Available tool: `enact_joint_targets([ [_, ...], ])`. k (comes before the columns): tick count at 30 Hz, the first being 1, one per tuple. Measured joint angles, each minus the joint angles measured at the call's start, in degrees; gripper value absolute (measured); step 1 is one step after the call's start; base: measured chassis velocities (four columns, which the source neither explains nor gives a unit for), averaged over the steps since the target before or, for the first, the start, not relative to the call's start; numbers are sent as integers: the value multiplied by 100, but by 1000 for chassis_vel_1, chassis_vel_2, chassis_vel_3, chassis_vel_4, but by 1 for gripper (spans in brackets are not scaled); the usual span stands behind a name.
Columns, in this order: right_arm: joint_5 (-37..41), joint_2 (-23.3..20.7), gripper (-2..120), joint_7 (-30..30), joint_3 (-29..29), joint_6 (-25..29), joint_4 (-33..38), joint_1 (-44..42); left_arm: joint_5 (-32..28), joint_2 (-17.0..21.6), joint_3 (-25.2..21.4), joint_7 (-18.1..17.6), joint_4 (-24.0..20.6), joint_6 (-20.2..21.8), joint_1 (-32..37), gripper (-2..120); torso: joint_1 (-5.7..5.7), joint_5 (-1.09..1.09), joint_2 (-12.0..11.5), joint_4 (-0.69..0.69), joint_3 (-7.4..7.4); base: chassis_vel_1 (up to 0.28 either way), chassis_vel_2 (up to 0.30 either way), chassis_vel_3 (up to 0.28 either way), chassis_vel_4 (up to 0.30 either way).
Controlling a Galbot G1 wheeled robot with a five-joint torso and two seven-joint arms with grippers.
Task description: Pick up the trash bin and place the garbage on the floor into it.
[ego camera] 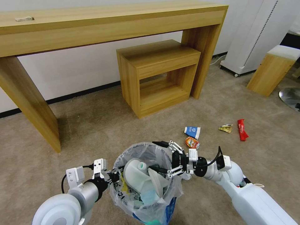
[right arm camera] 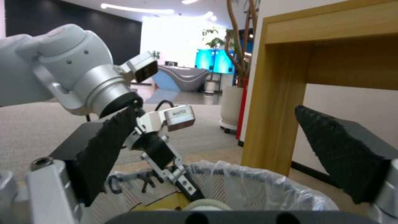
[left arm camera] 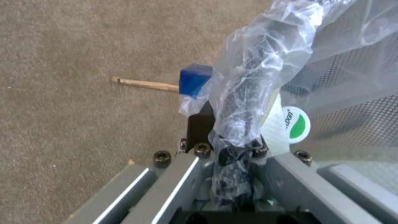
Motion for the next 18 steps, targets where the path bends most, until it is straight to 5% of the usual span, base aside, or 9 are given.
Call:
enact_joint_targets([
  [7, 11, -82, 100, 203, 132, 11, 111, -96, -45, 19, -154, 6, 5, -13, -15, 1, 0, 0, 0, 0, 0, 0, 0, 0, 0],
  [10, -148, -149, 100, 854, 223, 27, 206, -180, -57, 29, -257, 1, 5, -51, -19, 1, 0, 1, 0, 0, 0, 0, 0, 0, 0],
  [14, -632, -330, 100, 2571, 452, -257, 527, -391, -59, 37, -464, -152, 2, -102, -1, 1, 0, 0, 0, -1, 0, 0, 0, 0, 0],
  [15, -632, -330, 100, 2571, 452, -257, 527, -391, -59, 37, -464, -152, 2, -102, -1, 1, 0, 0, 0, -1, 0, 0, 0, 0, 0],
  [18, -931, -474, 100, 4572, 529, -1026, 866, -450, 10, -15, -667, -431, -70, -124, 40, 1, 0, 0, 0, 1, 0, 0, 0, 0, 0],
])
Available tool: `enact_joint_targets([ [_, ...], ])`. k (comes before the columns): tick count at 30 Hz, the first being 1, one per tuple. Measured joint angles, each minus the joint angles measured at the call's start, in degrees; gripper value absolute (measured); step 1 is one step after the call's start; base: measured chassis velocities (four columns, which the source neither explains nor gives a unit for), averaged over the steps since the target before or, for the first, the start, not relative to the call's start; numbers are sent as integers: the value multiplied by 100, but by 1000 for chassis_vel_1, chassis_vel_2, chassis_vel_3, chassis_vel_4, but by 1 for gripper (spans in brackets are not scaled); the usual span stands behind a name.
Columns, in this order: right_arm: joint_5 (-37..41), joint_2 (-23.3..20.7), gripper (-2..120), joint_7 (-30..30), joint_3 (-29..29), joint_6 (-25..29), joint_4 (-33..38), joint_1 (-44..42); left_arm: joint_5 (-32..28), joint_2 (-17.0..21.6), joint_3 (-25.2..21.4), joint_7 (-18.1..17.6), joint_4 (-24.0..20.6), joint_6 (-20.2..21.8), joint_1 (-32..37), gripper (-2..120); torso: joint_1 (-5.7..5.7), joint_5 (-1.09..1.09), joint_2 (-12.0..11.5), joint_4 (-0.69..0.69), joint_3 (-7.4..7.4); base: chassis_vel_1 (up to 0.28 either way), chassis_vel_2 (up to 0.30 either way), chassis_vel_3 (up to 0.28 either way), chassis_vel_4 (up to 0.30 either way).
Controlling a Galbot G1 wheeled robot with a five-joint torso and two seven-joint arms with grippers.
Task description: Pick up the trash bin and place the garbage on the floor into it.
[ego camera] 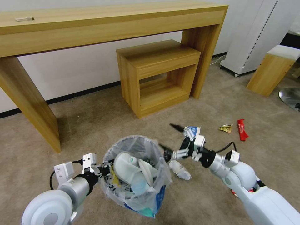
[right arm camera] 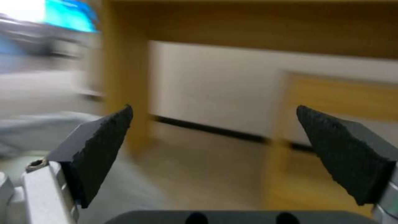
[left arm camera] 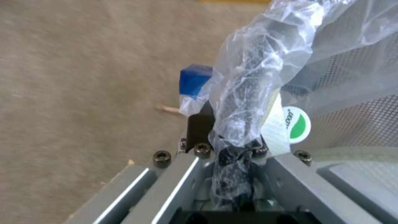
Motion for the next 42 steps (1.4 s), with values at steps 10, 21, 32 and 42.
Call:
enact_joint_targets([
  [10, 701, -225, 100, 3299, 328, -2672, 515, -106, 477, -76, -247, -146, -98, -94, 83, 1, 0, 1, 0, 0, 0, 0, 0, 0, 0],
  [21, 2067, -297, 100, 4823, 669, -4518, 549, -268, 349, -9, -943, -500, -309, -81, 201, 1, 0, 0, 0, 0, 0, 0, 0, 0, 0],
  [32, 2562, -404, 100, 5062, 1054, -4861, 372, -503, 373, -16, -1225, -565, -310, -83, 213, 1, 0, 0, 0, 0, 0, 0, 0, 0, 0],
  [42, 2027, -619, 100, 4898, 1170, -4833, -13, -1102, 241, -15, -1331, -542, -316, -88, 179, 1, 0, 1, 0, -1, 0, 0, 0, 0, 0],
])
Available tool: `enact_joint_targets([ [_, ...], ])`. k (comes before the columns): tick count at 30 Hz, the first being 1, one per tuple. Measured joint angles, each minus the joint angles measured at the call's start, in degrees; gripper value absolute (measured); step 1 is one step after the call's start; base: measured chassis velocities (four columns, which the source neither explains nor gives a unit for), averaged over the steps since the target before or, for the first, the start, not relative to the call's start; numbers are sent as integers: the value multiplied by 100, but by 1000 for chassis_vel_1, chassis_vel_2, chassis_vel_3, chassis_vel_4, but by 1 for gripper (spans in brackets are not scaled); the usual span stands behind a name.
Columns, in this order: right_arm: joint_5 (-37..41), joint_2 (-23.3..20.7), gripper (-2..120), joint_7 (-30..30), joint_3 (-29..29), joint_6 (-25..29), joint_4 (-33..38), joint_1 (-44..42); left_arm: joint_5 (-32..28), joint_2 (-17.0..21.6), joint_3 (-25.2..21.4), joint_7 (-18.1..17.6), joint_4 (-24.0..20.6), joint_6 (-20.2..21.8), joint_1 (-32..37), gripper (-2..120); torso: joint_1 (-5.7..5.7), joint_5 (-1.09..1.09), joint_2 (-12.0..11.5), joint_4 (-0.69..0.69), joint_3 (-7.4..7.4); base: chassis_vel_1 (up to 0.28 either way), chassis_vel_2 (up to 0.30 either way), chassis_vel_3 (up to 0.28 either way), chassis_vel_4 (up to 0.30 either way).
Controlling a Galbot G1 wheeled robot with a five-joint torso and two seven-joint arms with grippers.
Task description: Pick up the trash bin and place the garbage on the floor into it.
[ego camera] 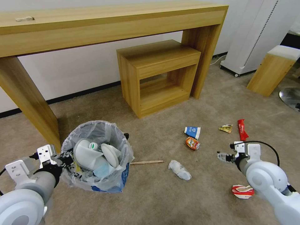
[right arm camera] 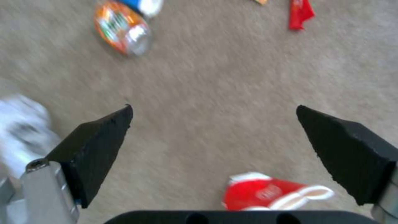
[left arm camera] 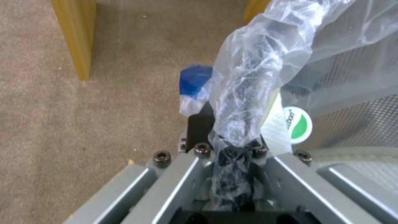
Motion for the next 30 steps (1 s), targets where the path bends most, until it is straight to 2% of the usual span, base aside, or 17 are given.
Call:
enact_joint_targets([
  [9, -633, -548, 100, -389, 234, 23, -196, -762, -20, -11, 1, 89, 167, -16, -48, 1, 0, -2, 0, 1, 0, 0, 0, 0, 0],
  [18, -938, -690, 100, -488, 543, 55, -129, -1359, 17, -44, 86, 132, 199, -36, -66, 1, 0, -1, 0, 2, 0, 0, 0, 0, 0],
  [19, -588, -576, 100, -175, 557, 63, -41, -1422, 25, -50, 113, 134, 195, -38, -71, 1, 0, -3, 0, 0, 0, 0, 0, 0, 0],
  [20, 226, -373, 100, 763, 491, 64, 139, -1365, 27, -50, 124, 147, 183, -41, -72, 1, 0, 0, 0, 0, 0, 0, 0, 0, 0],
  [22, 1266, -177, 100, 1681, 432, 58, 360, -1271, 31, -49, 127, 168, 177, -53, -68, 1, 0, 0, 0, -1, 0, 0, 0, 0, 0],
  [23, 1266, -177, 100, 1681, 432, 58, 360, -1271, 31, -49, 127, 168, 177, -53, -68, 1, 0, 0, 0, -1, 0, 0, 0, 0, 0],
  [25, 2426, 46, 100, 2652, 423, 57, 635, -1124, 50, -49, 136, 197, 177, -61, -51, 1, 0, -2, 0, 1, 0, 0, 0, 0, 0],
  [26, 2426, 46, 100, 2652, 423, 57, 635, -1124, 50, -49, 136, 197, 177, -61, -51, 1, 0, -2, 0, 1, 0, 0, 0, 0, 0],
  [28, 3265, 374, 100, 3436, 429, 109, 850, -956, 63, -52, 139, 229, 172, -72, -32, 1, 0, -1, 0, 1, 0, 0, 0, 0, 0],
  [30, 3573, 632, 100, 3773, 459, 250, 912, -846, 65, -50, 139, 247, 164, -80, -19, 1, 0, -4, 0, 0, 0, 0, 0, 0, 0],
])
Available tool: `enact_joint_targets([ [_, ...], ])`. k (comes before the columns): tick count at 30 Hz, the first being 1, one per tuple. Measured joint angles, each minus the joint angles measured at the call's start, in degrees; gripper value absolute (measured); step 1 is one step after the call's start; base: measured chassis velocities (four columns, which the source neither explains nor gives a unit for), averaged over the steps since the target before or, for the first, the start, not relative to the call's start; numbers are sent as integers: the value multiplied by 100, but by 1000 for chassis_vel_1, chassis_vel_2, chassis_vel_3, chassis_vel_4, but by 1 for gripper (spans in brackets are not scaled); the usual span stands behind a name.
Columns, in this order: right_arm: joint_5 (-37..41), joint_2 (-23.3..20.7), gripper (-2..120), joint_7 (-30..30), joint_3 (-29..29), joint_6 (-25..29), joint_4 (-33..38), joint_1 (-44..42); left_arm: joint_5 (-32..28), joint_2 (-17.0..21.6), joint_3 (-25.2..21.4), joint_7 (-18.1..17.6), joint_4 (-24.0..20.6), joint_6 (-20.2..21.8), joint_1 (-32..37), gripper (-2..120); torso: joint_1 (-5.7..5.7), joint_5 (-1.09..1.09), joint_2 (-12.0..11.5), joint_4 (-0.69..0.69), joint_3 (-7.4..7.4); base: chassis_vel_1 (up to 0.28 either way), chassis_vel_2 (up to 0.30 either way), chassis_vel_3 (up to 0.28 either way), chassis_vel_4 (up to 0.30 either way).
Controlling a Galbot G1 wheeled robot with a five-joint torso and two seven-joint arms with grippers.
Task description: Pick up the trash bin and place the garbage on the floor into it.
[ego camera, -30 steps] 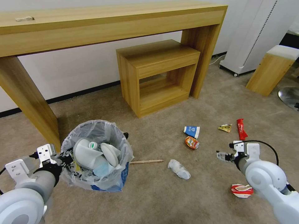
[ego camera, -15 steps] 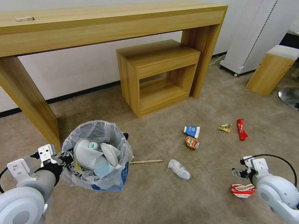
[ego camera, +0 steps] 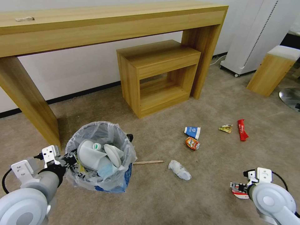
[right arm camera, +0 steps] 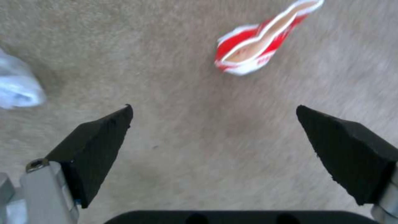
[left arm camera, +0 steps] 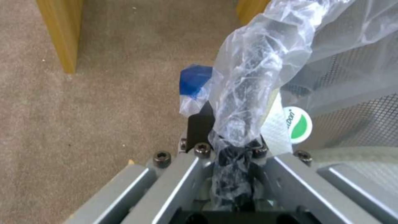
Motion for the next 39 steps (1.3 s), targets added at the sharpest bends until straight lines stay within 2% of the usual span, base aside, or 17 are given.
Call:
enact_joint_targets([
  [2, 59, 67, 100, 65, 4, 44, 2, 28, 0, 2, 0, 2, -4, -1, 4, 1, 0, 1, 0, 0, 0, 0, 0, 0, 0],
  [4, 207, 341, 100, 254, 8, 199, -37, 147, -3, 12, -1, 5, -33, -4, 16, 1, 0, 1, 0, 0, 0, 0, 0, 0, 0],
  [11, 200, 703, 100, 305, -12, 380, -318, 341, -9, 31, 25, 6, -84, -5, 36, 1, 0, 2, 0, 0, 0, 0, 0, 0, 0],
  [24, 176, 869, 100, 457, 130, 826, -1091, 646, -64, 62, 14, 9, -80, -5, -15, 1, 0, 3, 0, 0, 0, 0, 0, 0, 0],
  [30, 195, 937, 100, 321, 306, 974, -1515, 743, -44, 50, 106, 17, 16, -5, -104, 1, 0, 3, 0, 0, 0, 0, 0, 0, 0],
  [39, 321, 999, 100, 179, 473, 1038, -1740, 894, -14, 33, 165, 23, 33, -10, -136, 1, 0, 3, 0, 0, 0, 0, 0, 0, 0],
])
